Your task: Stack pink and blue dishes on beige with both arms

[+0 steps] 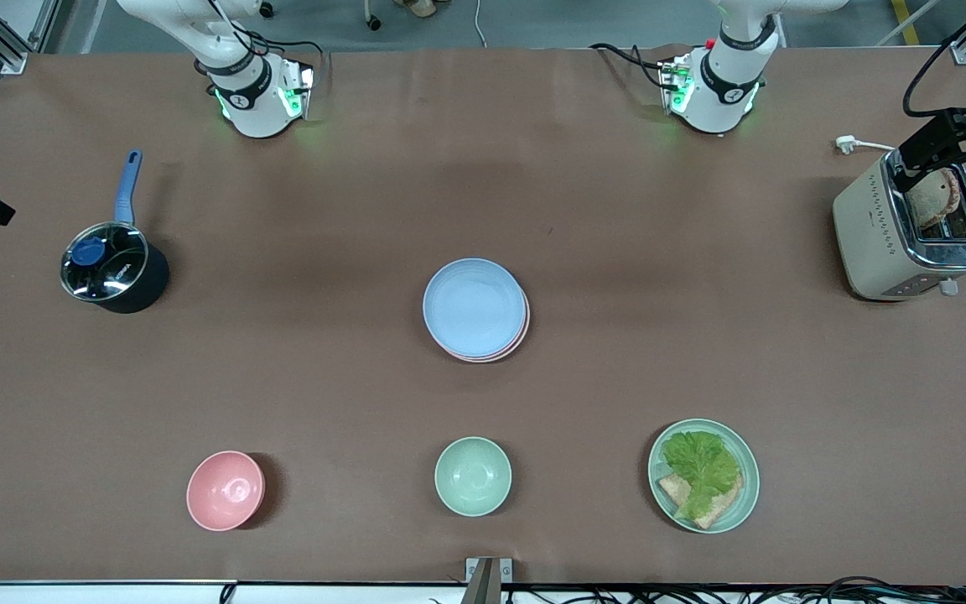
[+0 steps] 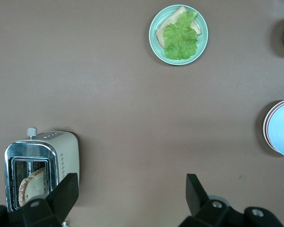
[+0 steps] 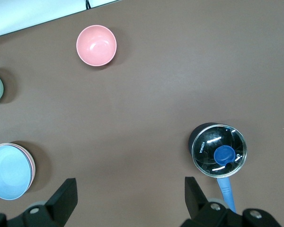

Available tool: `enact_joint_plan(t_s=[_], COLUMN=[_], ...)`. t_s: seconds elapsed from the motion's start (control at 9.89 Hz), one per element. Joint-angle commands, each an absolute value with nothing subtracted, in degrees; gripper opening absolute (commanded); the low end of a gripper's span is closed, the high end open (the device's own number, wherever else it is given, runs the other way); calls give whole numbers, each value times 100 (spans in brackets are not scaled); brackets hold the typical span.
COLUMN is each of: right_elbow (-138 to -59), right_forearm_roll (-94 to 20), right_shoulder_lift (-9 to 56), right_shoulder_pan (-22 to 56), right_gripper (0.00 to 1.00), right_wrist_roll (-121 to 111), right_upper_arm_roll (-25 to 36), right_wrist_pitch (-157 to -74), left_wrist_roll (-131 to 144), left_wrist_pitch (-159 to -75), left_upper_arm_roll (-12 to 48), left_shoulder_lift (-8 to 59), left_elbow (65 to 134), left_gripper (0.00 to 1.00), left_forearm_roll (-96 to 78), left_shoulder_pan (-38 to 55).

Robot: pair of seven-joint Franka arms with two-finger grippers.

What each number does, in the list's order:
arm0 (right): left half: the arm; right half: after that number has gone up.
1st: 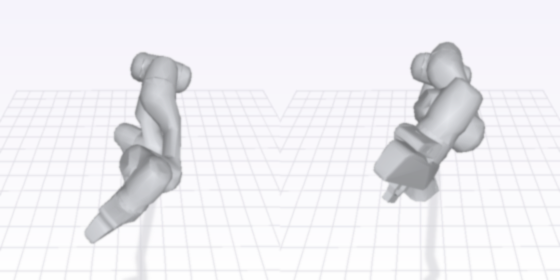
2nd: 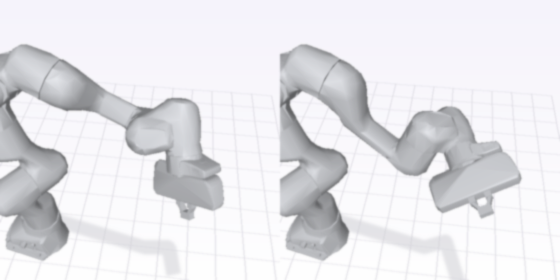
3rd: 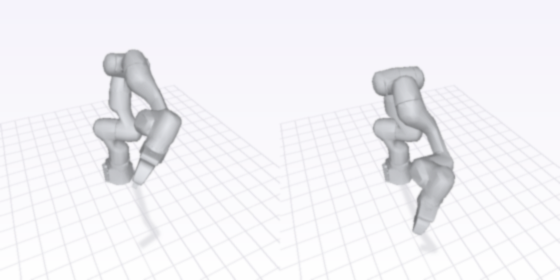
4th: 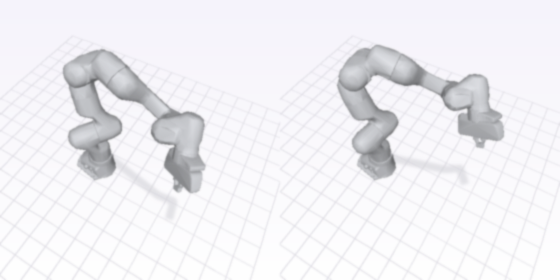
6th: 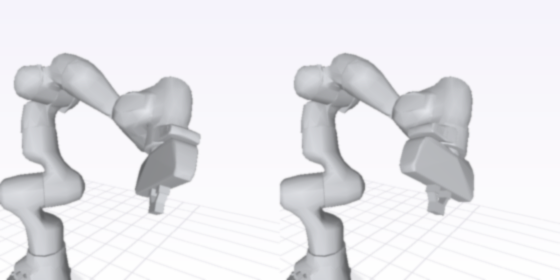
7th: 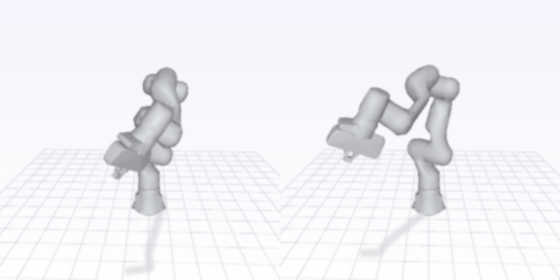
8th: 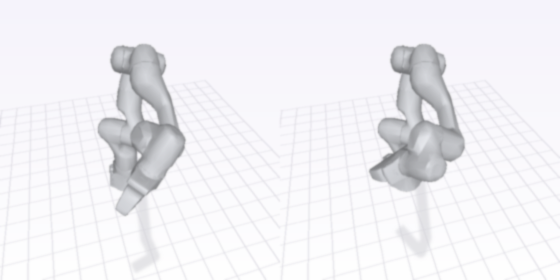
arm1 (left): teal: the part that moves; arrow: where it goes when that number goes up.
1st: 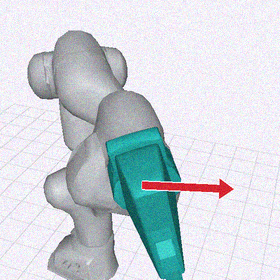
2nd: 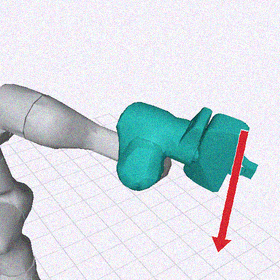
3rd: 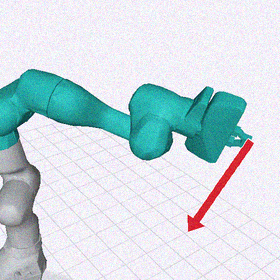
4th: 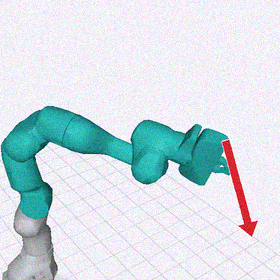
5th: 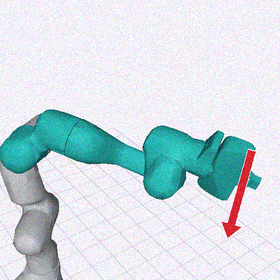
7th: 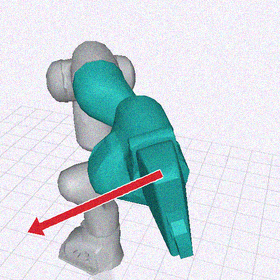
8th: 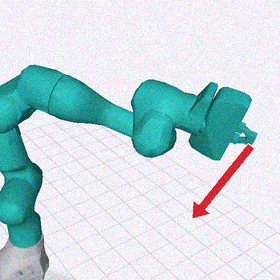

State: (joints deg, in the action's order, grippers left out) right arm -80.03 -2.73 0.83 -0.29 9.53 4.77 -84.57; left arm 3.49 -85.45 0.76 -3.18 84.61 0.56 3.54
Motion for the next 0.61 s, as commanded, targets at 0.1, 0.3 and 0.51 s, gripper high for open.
enact_joint_plan(t_s=[0.1, 0.3, 0.51], right_elbow=[-8060, -8060, -8060], right_forearm_roll=[-132, -141, -106], right_shoulder_lift=[26, 26, 26], right_shoulder_pan=[-26, -105, -158], right_gripper=[100, 100, 100], right_wrist_roll=[1011, 993, 582], right_upper_arm_roll=[431, 396, 360], right_wrist_pitch=[-8394, -8358, -8324], left_wrist_roll=[395, 404, 413], left_wrist_pitch=[-8481, -8481, -8481], left_upper_arm_roll=[167, 167, 167], left_shoulder_lift=[-220, -220, -228], left_elbow=[8578, 8578, 8578], left_gripper=[100, 100, 100], left_forearm_roll=[176, 176, 167], left_shoulder_pan=[352, 352, 352])
